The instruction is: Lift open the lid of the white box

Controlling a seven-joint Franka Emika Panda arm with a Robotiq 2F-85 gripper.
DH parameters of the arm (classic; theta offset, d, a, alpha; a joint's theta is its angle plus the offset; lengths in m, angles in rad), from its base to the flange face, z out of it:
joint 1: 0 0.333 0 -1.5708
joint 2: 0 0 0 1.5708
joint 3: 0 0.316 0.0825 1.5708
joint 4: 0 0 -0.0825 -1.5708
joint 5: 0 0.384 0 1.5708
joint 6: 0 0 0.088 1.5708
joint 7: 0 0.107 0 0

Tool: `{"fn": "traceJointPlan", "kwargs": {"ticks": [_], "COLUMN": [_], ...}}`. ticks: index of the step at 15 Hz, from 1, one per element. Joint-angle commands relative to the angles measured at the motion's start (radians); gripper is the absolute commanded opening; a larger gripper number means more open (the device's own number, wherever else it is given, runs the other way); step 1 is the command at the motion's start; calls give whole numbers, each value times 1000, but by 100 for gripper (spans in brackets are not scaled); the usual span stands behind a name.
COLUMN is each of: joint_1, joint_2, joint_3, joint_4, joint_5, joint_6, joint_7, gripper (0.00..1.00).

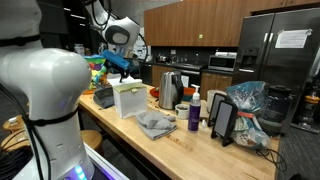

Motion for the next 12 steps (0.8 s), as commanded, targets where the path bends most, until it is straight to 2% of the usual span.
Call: {"fn": "traceJointPlan", "kwargs": {"ticks": [1, 12], "joint_1": [-16, -19], "joint_2": [24, 78], "joint_3": [11, 41], "joint_4": [14, 19], "joint_5": [18, -7], "joint_6": [11, 68], "joint_7": [-11, 17], "gripper": [100, 100]}}
